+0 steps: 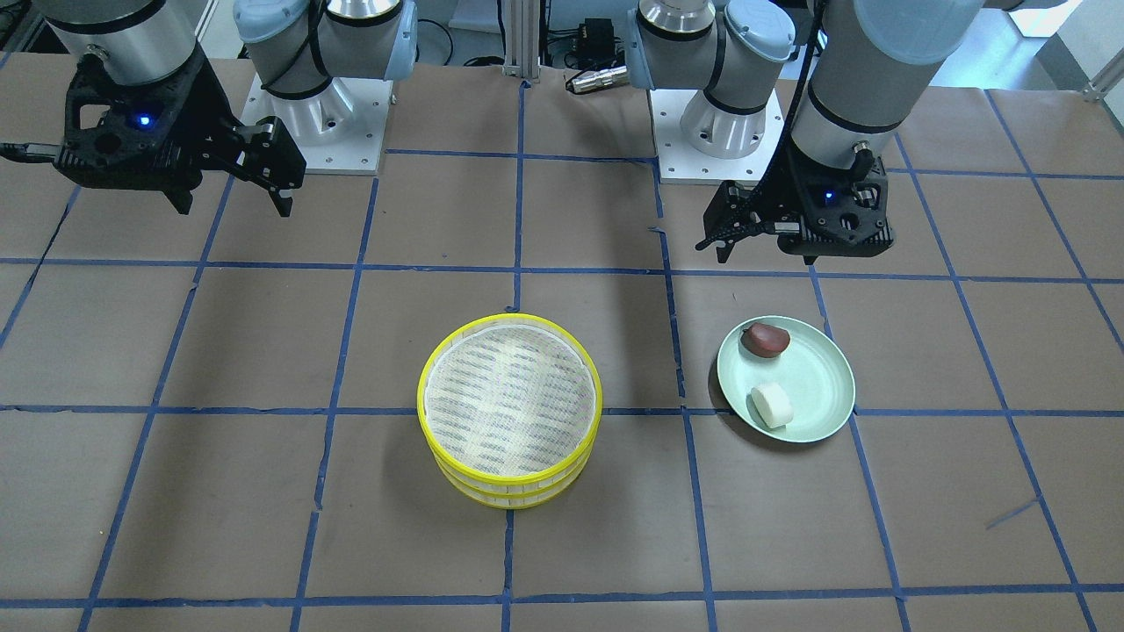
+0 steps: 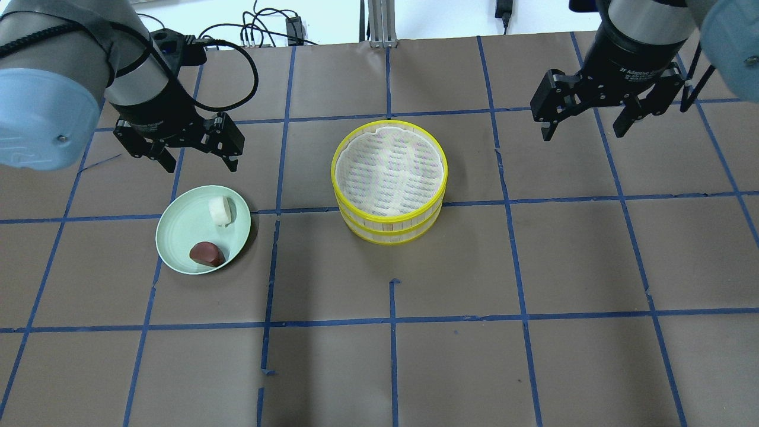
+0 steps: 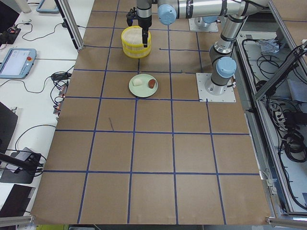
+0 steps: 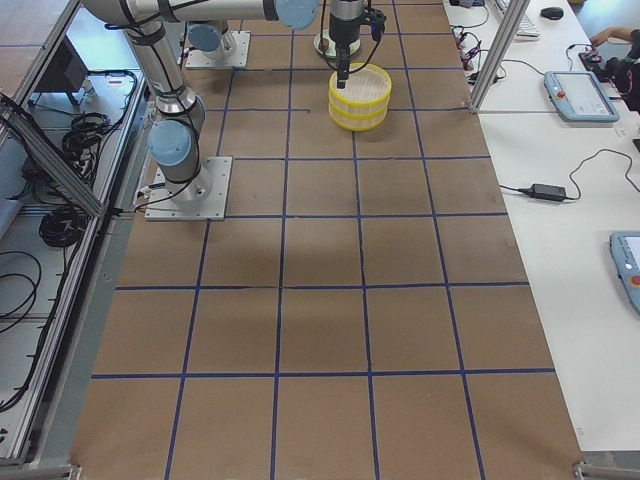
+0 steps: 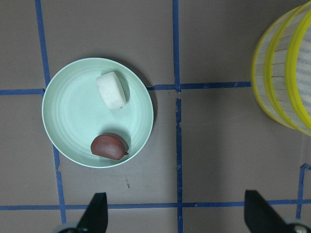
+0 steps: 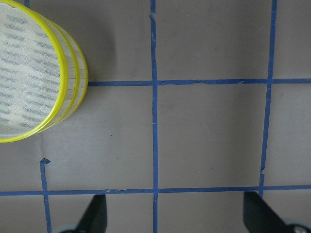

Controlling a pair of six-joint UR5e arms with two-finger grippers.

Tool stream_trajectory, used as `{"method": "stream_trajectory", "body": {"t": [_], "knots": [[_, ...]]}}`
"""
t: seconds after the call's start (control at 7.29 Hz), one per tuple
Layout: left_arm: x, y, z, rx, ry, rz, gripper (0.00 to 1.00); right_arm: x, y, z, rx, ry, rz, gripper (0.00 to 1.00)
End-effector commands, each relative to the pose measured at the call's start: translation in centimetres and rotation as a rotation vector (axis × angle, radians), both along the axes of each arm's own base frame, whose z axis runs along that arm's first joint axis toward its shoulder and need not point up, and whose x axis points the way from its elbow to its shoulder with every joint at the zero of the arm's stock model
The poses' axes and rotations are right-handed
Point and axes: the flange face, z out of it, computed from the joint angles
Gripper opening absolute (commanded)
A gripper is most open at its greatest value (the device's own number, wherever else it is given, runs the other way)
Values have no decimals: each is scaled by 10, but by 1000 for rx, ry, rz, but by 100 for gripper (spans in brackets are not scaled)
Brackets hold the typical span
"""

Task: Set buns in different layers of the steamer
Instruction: 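Move left gripper over the white bun while right gripper reaches the steamer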

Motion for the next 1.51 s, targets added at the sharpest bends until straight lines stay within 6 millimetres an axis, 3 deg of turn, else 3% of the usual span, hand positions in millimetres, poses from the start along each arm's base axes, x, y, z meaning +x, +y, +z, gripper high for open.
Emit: {"method": "stream_trajectory", "body": {"t": [0.0,0.27,0.41,0.55,0.69,0.82,0.96,1.1,1.24,1.37], "knots": [[0,0,0,0,2,-3,100,-2,1,-2,21,9,1,100],[5,0,-4,11,1,3,100,-10,-5,4,-2,25,-10,100],[26,-3,-7,22,2,38,100,-11,-6,0,17,20,-7,100],[64,-7,-12,27,12,19,100,3,-7,0,5,12,22,100],[108,-15,-38,82,36,-31,100,9,-36,-20,-59,11,34,100],[117,-20,-69,121,58,-20,100,43,-72,-58,-118,10,85,100],[118,-39,-103,64,80,-18,100,76,-85,-94,-101,21,134,100],[118,-60,-152,78,121,-5,100,94,-94,-125,-77,16,96,100],[121,-73,-195,143,129,95,100,104,-104,-140,-116,10,55,100],[124,-88,-223,116,123,119,100,119,-101,-161,-91,8,42,100]]}}
